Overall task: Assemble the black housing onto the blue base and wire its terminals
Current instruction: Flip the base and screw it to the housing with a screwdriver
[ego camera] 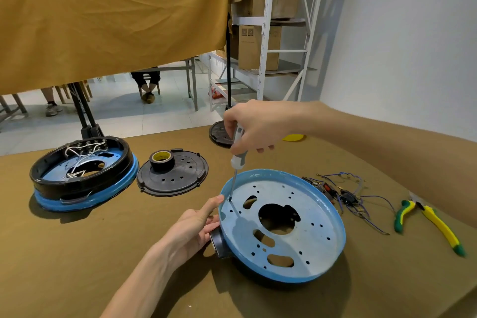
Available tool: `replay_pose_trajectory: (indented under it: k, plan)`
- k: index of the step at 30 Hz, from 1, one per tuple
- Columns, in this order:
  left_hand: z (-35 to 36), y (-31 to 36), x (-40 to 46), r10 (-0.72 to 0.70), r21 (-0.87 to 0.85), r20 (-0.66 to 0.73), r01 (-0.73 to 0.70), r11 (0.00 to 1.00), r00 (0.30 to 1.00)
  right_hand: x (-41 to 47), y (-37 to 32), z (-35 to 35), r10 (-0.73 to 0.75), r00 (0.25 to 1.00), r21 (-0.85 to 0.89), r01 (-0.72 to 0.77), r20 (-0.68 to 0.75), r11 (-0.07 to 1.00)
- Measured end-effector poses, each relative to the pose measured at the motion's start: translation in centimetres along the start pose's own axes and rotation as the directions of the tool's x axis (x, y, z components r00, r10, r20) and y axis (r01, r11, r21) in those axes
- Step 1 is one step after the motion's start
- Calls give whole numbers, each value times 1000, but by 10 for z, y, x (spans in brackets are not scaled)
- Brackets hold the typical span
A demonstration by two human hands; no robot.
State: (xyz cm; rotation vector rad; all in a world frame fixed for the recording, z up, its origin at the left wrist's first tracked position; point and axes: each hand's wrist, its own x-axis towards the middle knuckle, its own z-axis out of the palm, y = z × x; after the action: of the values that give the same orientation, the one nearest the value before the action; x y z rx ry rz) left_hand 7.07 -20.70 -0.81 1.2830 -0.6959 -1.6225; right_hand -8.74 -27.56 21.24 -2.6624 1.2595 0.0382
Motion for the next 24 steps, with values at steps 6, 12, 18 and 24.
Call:
replay_pose_trajectory:
  k: [6,12,18,24]
  plan:
    - [9,5,-6,2,-30,4,-2,1000,1000,-2,5,-3,-8,997,46,12,-83,999]
    - [13,1,-11,12,-17,-27,-12,1000,1000,-8,10,-7,-42,999,158,39,15,987]
    - [14,-2,-13,30,12,-77,-29,1000,997,-5,11,-3,11,1000,21,-11,-4,1000]
    - [13,-1,-15,42,15,-62,-41,999,997,-1,9,-14,24,994,33,-28,110,999]
